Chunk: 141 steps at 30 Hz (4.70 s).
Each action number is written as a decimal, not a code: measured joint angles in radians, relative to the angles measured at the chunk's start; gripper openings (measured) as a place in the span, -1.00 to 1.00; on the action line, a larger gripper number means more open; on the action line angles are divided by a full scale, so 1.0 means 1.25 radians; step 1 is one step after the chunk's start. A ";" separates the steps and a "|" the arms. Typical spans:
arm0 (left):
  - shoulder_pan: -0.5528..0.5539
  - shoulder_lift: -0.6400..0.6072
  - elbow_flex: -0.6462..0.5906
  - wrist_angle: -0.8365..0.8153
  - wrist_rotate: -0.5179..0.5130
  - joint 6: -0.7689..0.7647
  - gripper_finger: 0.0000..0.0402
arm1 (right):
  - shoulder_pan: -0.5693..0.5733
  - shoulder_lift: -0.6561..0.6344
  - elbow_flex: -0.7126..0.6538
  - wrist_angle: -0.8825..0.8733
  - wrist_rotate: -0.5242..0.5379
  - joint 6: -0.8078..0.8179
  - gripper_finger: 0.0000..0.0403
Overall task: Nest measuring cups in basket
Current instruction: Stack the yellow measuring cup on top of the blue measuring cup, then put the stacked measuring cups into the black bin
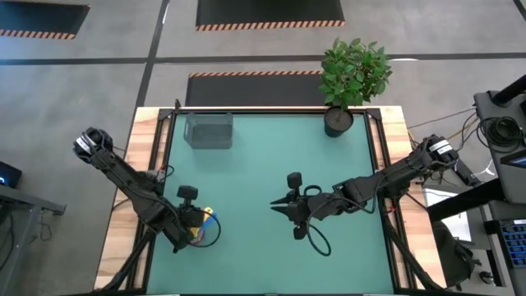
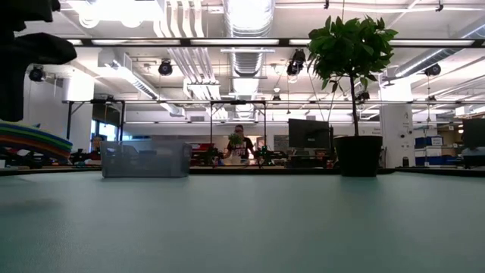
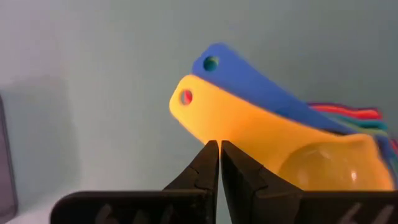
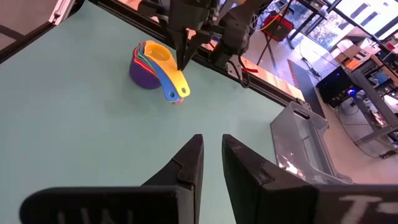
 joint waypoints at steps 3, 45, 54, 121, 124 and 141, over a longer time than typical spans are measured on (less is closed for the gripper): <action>0.000 0.000 0.004 0.006 0.000 0.002 -1.00 | 0.000 0.000 0.000 0.000 0.000 0.000 -0.76; 0.000 -0.001 0.015 0.023 0.008 0.017 -1.00 | 0.000 0.000 0.000 -0.001 0.000 0.003 -0.76; 0.000 -0.001 0.067 0.025 0.008 0.017 -1.00 | 0.000 0.000 0.000 -0.001 0.000 0.005 -0.76; 0.100 -0.012 0.178 -0.006 0.084 -0.124 -1.00 | 0.000 0.000 0.000 -0.023 0.000 0.000 -0.76; 0.100 -0.017 0.179 0.001 0.128 -0.173 -0.99 | 0.000 0.000 0.000 -0.024 0.000 0.000 -0.76; -0.062 0.138 0.198 0.088 0.332 -0.483 0.20 | 0.000 0.000 0.000 -0.047 0.000 -0.048 -0.76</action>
